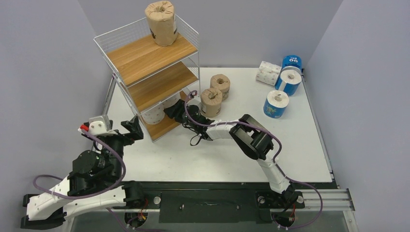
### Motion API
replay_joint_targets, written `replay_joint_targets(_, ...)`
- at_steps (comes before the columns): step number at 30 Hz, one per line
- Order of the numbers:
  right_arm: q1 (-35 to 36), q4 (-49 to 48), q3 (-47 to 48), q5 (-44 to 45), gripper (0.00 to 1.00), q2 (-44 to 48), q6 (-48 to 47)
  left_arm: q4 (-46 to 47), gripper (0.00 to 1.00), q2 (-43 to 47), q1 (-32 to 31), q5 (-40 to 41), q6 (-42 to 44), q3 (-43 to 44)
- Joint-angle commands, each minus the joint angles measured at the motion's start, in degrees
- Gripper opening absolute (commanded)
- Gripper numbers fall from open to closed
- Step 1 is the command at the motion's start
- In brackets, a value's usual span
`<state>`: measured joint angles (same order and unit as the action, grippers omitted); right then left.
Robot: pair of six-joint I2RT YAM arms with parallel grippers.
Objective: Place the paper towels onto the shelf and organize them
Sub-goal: Place the paper towel on the shelf.
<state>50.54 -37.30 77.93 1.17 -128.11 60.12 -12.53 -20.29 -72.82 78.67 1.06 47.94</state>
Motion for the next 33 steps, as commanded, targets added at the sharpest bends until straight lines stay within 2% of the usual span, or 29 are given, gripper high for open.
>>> replay_joint_targets(1,-0.5,-4.9,6.1,-0.7,0.45,-2.9,3.6,7.0,0.91,-3.6,-0.2,-1.0,7.5,2.6)
replay_joint_targets(6,-0.5,-1.6,10.1,-0.6,0.41,-4.4,4.3,2.8,0.91,-3.5,-0.2,-1.6,3.0,2.2)
replay_joint_targets(13,-0.6,1.7,12.0,1.8,0.4,-5.7,6.0,-0.4,0.92,-3.5,-0.2,-2.5,-0.6,1.5)
replay_joint_targets(21,0.2,5.5,18.5,-0.6,0.41,-9.3,6.8,-2.6,0.94,-5.1,-0.2,-4.2,-5.1,0.7)
replay_joint_targets(33,1.7,6.1,21.1,-6.1,0.41,-11.6,7.5,-3.5,0.95,-4.8,-0.1,-4.7,-6.7,-0.3)
